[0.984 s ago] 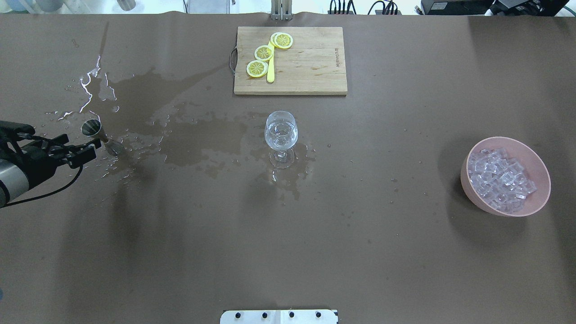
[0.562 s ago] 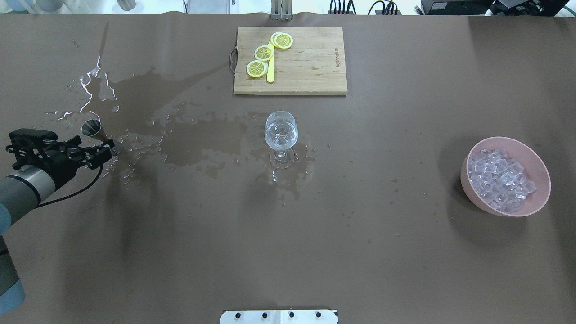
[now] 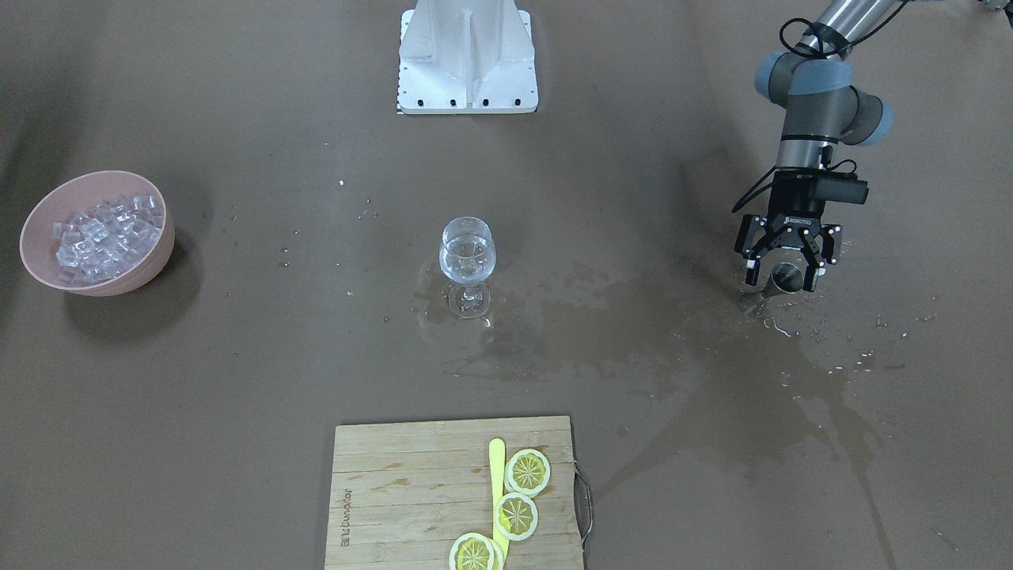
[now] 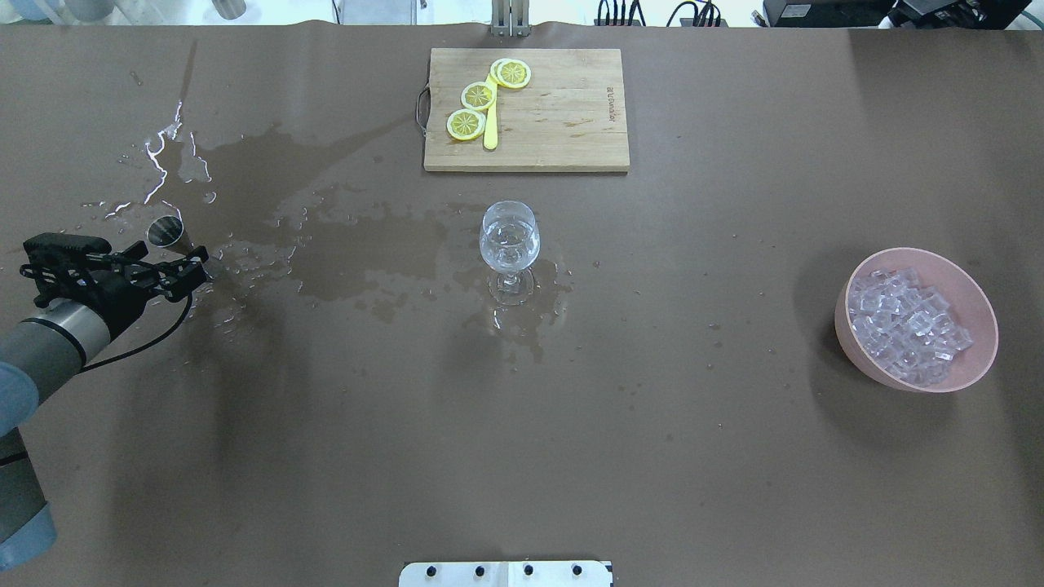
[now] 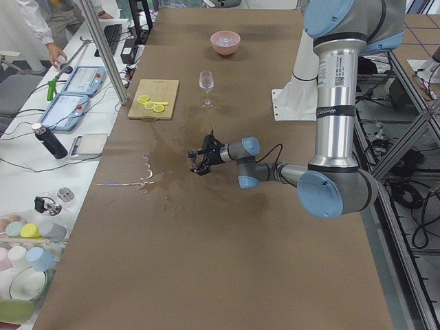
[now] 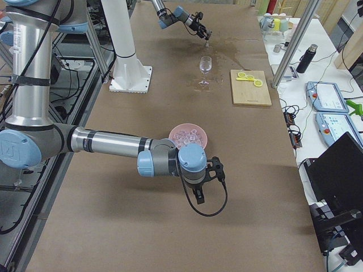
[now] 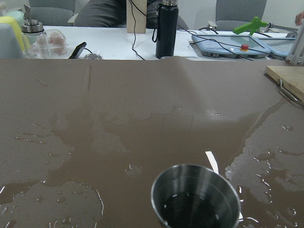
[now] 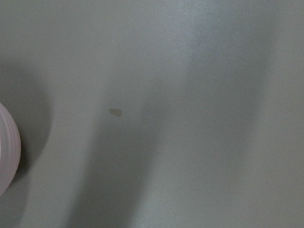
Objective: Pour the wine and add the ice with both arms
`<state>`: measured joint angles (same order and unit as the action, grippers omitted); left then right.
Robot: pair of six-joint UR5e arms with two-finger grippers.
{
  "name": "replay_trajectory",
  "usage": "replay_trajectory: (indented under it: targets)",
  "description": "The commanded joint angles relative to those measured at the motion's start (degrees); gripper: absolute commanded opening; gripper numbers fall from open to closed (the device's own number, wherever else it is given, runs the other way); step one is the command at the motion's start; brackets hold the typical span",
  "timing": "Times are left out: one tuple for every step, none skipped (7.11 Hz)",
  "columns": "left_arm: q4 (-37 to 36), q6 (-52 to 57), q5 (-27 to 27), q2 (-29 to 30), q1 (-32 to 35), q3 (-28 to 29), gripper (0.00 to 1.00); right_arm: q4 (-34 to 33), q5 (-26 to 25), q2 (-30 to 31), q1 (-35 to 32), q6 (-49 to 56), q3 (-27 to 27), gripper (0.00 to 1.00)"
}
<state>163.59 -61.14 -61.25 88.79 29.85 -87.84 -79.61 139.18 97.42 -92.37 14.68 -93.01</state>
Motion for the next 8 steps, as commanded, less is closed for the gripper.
replay_trajectory:
  targets:
    - [0.0,0.0,0.3,1.8,-0.1,2.0,0.98,0.1,0.0,0.0,0.0,0.0,-0.1,1.0]
    - [0.0,0.0,0.3,2.0,-0.1,2.4,0.97,0.1,0.0,0.0,0.1,0.0,-0.1,1.0]
    - [0.0,0.1,0.3,2.0,-0.1,2.8,0.94,0.1,0.0,0.0,0.1,0.0,-0.1,1.0]
    - [0.0,0.1,0.3,2.3,-0.1,2.7,0.83,0.1,0.0,-0.1,0.1,0.0,-0.1,1.0]
    - [0.0,0.1,0.2,2.3,-0.1,2.8,0.81,0.1,0.0,-0.1,0.1,0.0,-0.1,1.0]
    - [0.1,0.1,0.2,2.3,-0.1,3.1,0.76,0.1,0.0,-0.1,0.1,0.1,-0.1,1.0]
    - [0.1,0.1,0.2,2.3,-0.1,3.1,0.65,0.1,0.0,-0.1,0.1,0.1,-0.1,1.0]
    - [0.2,0.1,0.1,2.3,-0.1,3.1,0.45,0.2,0.0,-0.1,0.1,0.1,-0.1,1.0]
